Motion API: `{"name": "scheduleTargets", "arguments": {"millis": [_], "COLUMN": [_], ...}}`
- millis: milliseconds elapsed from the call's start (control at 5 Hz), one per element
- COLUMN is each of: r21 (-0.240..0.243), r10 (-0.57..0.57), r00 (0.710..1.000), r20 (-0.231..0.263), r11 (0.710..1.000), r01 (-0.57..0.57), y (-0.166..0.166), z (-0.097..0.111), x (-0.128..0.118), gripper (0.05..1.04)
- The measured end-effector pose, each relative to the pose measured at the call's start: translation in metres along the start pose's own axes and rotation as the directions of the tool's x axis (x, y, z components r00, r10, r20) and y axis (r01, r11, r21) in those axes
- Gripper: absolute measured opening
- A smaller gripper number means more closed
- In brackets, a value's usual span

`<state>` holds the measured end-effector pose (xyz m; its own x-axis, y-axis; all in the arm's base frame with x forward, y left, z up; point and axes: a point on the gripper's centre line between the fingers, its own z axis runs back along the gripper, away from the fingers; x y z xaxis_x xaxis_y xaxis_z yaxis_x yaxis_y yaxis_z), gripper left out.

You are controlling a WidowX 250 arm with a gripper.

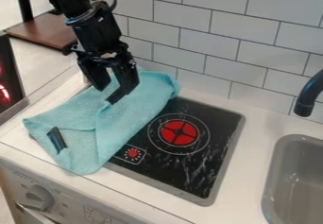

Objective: Déplier le tissu de droite vers gauche

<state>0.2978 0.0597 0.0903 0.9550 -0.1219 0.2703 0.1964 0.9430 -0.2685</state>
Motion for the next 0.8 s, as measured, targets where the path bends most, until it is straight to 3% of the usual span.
{"name": "scheduleTargets", "arguments": {"millis": [200, 400, 800], "r21": [-0.014, 0.005, 0.075], "r10": [0.025, 0.089, 0.182], "r00": [0.999, 0.996, 0.983], "r20": [-0.021, 0.003, -0.005], "r11": [1.0, 0.996, 0.981], "r01": [-0.025, -0.089, -0.181], "y": [0.001, 0.012, 0.043], "z": [-0.007, -0.012, -0.022], "x": [-0.004, 0.01, 0.028], "gripper": [0.998, 0.998, 0.998]}}
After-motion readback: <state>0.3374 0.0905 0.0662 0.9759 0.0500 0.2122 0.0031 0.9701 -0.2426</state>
